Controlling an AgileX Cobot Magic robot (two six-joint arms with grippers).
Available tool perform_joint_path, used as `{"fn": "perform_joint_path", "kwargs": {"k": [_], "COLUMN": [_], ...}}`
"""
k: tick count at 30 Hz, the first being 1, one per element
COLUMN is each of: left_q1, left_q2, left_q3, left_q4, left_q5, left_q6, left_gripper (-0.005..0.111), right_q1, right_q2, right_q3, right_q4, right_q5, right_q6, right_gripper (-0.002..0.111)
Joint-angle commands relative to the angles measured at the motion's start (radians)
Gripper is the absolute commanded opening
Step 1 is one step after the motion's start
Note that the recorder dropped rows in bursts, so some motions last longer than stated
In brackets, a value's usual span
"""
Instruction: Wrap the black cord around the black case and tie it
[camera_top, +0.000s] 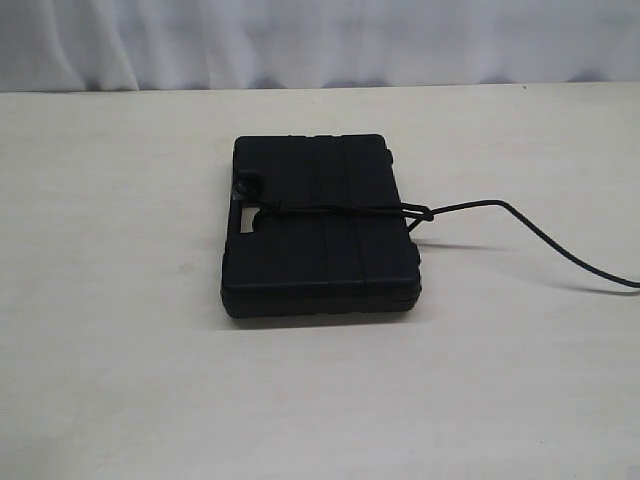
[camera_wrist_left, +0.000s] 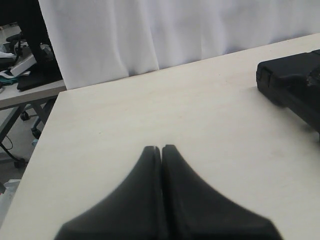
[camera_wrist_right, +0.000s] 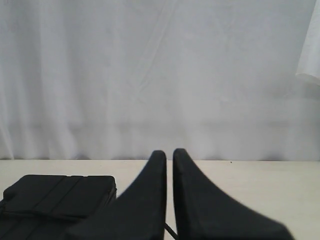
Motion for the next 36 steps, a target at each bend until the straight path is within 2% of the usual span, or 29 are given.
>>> {"fn": "perform_joint_path", "kwargs": {"k": [1,16,28,36], "left_q1": [0.001,0.001,0.001,0.001], "left_q2": [-0.003,-0.003,-0.003,-0.003], "left_q3": [0.002,0.002,0.002,0.002], "left_q4": [-0.001,-0.001,-0.001,-0.001], "left_q5": [-0.005,-0.005,-0.005,-0.005], "left_q6": [-0.003,-0.003,-0.003,-0.003], "left_gripper": [0.0,0.0,0.0,0.0], "right_q1": [-0.004,-0.002,-0.002,-0.002], "right_q2": [-0.004,-0.004,-0.004,-0.004], "right_q3": [0.004,0.004,0.004,0.004], "right_q4": [-0.042,-0.111,-0.105,-0.103], "right_q5": [0.033,0.156,0.349,0.363], "right_q6": [-0.003,0.008,0.008,0.003], "right_gripper": [0.004,0.004,0.004,0.004]}}
